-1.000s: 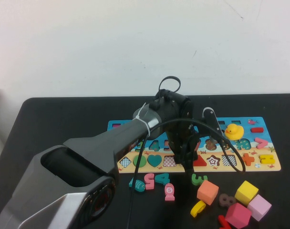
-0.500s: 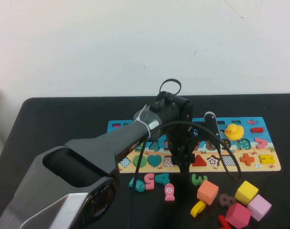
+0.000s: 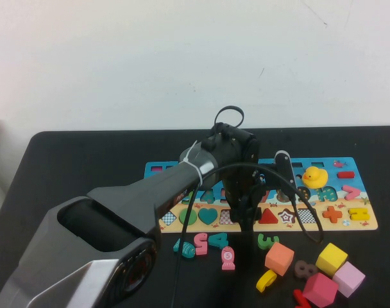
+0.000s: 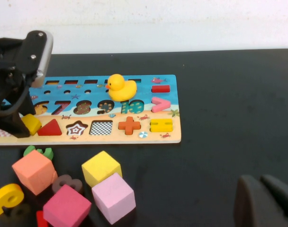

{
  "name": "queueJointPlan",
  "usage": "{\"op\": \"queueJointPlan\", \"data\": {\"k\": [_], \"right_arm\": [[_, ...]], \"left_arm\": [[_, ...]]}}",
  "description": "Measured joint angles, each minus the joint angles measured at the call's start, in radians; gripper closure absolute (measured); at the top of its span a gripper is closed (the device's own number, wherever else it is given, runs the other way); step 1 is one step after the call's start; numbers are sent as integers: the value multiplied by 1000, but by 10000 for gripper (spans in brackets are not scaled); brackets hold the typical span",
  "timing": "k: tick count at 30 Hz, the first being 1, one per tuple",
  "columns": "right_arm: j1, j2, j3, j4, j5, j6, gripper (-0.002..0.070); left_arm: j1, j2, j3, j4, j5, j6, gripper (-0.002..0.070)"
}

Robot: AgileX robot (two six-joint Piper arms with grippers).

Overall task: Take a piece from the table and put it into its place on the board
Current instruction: Place the "Pentagon" into the hole of the Pentagon

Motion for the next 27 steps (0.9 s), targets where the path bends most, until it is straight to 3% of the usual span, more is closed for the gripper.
{"op": "queueJointPlan", "data": {"k": [7, 21, 24, 27], "right_arm": [[0, 0, 0, 0, 0, 0, 657], [0, 0, 0, 0, 0, 0, 657], [0, 0, 0, 0, 0, 0, 657], [0, 0, 0, 0, 0, 0, 657]], "left_arm": [[0, 0, 0, 0, 0, 2, 279], [0, -39, 0, -18, 53, 2, 285], [0, -46, 0, -20, 70, 4, 333], [0, -56, 0, -20, 75, 8, 446]]}}
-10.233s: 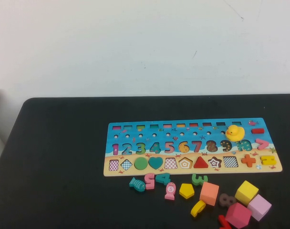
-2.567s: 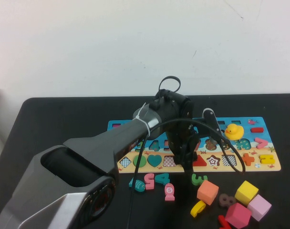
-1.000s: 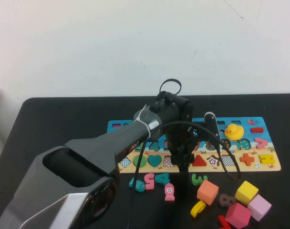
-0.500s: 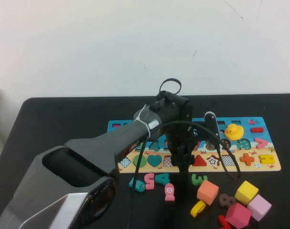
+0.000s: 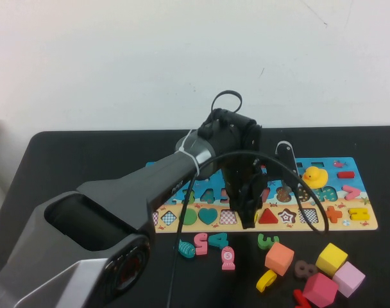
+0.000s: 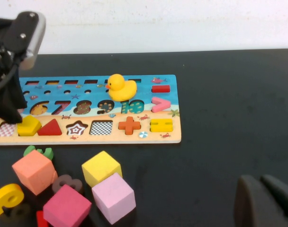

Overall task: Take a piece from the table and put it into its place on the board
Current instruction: Place the "Pentagon" into the hole of the Pentagon

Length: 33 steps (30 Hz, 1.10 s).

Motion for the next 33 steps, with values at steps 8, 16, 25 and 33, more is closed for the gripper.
{"op": "queueJointPlan", "data": {"k": [8, 16, 25, 33], "right_arm": [[0, 0, 0, 0, 0, 0, 657], [0, 0, 0, 0, 0, 0, 657], [0, 0, 0, 0, 0, 0, 657], [0, 0, 0, 0, 0, 0, 657]], "left_arm": [[0, -13, 0, 13, -67, -97, 662], [0, 9, 0, 88, -191, -242, 675], [0, 56, 0, 90, -145, -256, 675], [0, 56, 0, 95, -145, -256, 675]]}}
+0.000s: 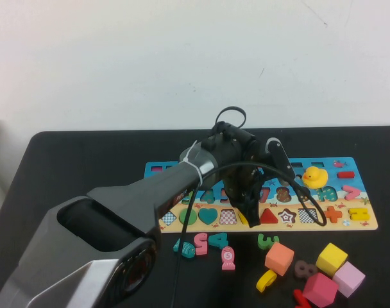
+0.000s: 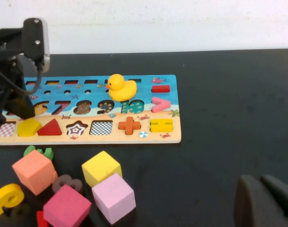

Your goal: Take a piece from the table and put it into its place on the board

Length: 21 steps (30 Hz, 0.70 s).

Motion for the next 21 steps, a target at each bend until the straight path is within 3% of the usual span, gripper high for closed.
{"op": "queueJointPlan", "data": {"k": [9, 15, 21], "right_arm": [[0, 0, 0, 0, 0, 0, 657], [0, 0, 0, 0, 0, 0, 657], [0, 0, 0, 0, 0, 0, 657]], "left_arm": [[0, -99, 0, 55, 31, -50, 676], [22, -266, 0, 81, 203, -82, 676], [79, -402, 0, -41, 360, -71, 676]]}}
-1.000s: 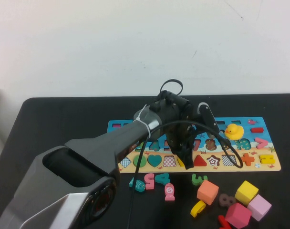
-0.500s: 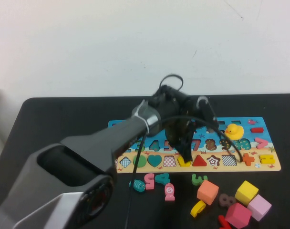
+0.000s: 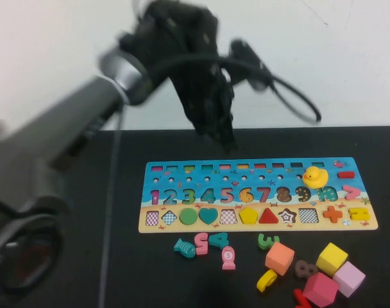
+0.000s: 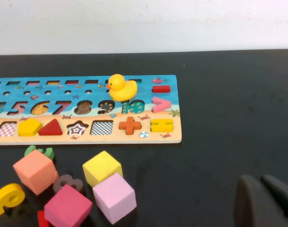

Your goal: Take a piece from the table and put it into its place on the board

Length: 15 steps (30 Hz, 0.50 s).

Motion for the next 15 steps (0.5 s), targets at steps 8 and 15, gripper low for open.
{"op": "queueJointPlan", "data": {"k": [8, 15], "right_arm": [[0, 0, 0, 0, 0, 0, 657], [0, 0, 0, 0, 0, 0, 657]], "left_arm": [[-6, -271, 90, -212, 19, 73, 676], [-44, -568, 488, -150, -205, -1, 676]]}}
